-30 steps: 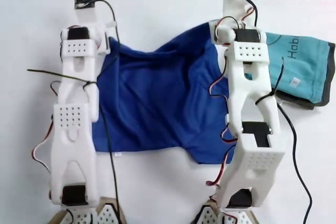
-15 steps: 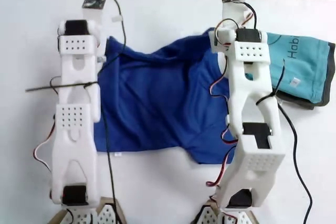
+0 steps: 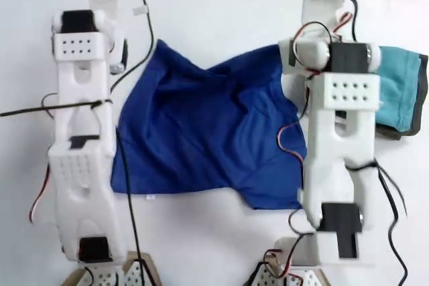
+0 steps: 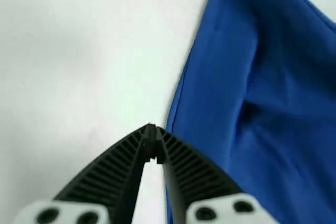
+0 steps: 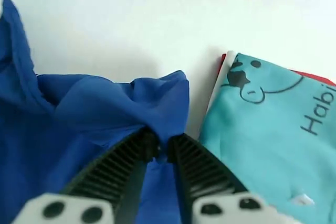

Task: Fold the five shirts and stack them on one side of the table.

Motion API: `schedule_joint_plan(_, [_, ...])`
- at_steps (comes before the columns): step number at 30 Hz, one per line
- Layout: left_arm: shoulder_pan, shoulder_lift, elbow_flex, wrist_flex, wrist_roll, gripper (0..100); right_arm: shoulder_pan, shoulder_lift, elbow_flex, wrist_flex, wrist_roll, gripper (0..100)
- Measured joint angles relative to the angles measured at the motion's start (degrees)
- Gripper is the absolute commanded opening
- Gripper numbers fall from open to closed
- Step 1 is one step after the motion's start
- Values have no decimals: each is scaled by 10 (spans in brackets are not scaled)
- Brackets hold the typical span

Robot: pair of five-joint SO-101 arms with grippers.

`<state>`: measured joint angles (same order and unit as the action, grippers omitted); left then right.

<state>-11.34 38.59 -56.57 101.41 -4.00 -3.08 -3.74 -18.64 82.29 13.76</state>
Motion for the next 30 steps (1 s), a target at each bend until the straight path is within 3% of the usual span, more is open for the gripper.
schedule_joint_plan(9, [-60,-159,103,0,-19,41,0,-149,83,76,4,20])
schedule_joint_plan(15, [-15,-171,127,-3,-47,189,0,-291,279,17,36,20])
schedule_joint_plan(22, [65,-70,126,-113,-4,188,1,-452,517,-46,70,20])
schedule_joint_plan(30, [119,68,-11,-128,80,188,0,-587,673,-70,97,20])
